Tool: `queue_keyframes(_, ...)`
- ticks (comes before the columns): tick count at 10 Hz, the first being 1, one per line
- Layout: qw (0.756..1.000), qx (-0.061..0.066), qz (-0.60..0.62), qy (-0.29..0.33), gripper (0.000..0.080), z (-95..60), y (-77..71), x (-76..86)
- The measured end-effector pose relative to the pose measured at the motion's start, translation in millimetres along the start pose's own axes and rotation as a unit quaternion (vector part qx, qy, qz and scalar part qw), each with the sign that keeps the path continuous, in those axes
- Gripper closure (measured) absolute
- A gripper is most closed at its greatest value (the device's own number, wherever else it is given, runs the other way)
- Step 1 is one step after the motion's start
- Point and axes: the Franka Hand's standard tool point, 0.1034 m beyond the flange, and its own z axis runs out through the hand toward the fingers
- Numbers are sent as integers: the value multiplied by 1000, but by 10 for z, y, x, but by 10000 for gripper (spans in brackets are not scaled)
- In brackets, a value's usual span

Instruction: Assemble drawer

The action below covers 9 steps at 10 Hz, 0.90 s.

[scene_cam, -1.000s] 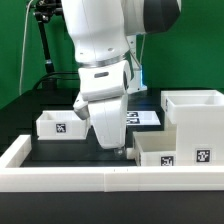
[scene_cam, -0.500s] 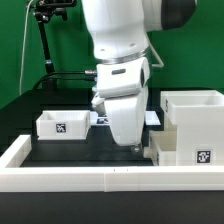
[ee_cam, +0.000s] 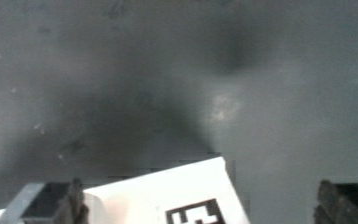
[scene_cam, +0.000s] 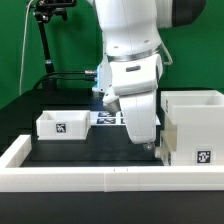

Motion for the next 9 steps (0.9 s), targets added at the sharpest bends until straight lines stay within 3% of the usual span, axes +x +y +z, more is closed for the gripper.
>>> queue_keyframes(3,1000,-2,4,-1,150,-10,11,-29)
queue_keyframes(4,1000,-2,12,-4,150,-15,-34,-165)
queue_keyframes(6,999,-15,32,-11,150,-62,-142,-430)
queue_keyframes(8,999,-17,49,-14,150,-119,-274,-601)
queue_keyframes(9,998,-25,57,-17,150,-181,-334,-667)
